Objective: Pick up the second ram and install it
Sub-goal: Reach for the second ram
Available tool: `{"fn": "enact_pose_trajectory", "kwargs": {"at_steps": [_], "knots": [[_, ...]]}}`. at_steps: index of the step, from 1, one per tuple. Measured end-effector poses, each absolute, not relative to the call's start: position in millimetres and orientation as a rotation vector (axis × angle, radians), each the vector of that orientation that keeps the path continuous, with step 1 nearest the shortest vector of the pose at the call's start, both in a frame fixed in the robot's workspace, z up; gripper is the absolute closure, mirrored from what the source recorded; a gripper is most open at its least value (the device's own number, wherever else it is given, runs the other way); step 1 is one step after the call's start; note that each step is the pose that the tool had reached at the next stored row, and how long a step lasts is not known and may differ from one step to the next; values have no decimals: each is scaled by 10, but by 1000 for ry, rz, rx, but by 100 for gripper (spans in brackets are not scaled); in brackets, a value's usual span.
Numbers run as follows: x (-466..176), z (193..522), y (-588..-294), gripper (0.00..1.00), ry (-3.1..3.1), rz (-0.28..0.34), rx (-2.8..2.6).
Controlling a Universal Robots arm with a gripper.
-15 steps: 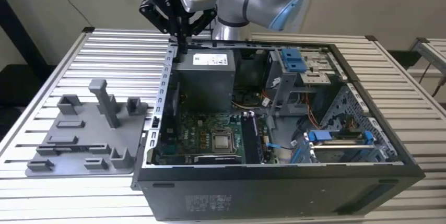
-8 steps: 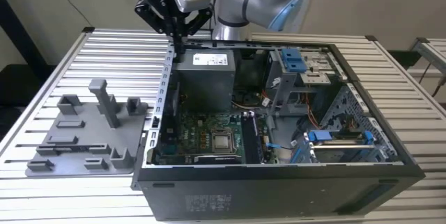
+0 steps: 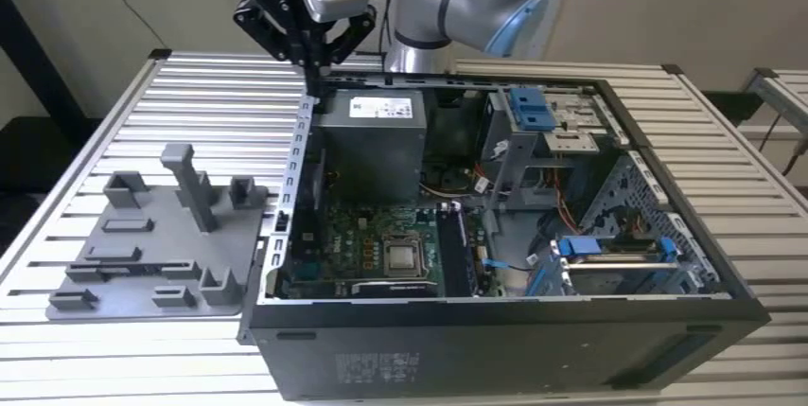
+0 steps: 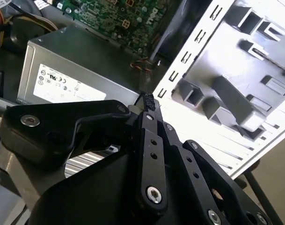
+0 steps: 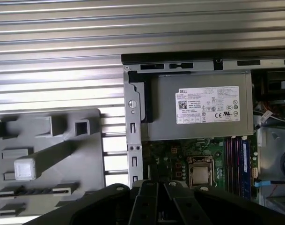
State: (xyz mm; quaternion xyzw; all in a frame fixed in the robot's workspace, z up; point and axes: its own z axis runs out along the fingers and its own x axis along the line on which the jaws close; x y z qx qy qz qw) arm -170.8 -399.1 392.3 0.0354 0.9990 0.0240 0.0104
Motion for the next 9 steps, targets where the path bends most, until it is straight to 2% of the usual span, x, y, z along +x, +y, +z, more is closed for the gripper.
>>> {"fn": "enact_pose_trajectory", "kwargs": {"at_steps": [9], "knots": [[-1822,3922,-3991,89,3118,75,110]]}}
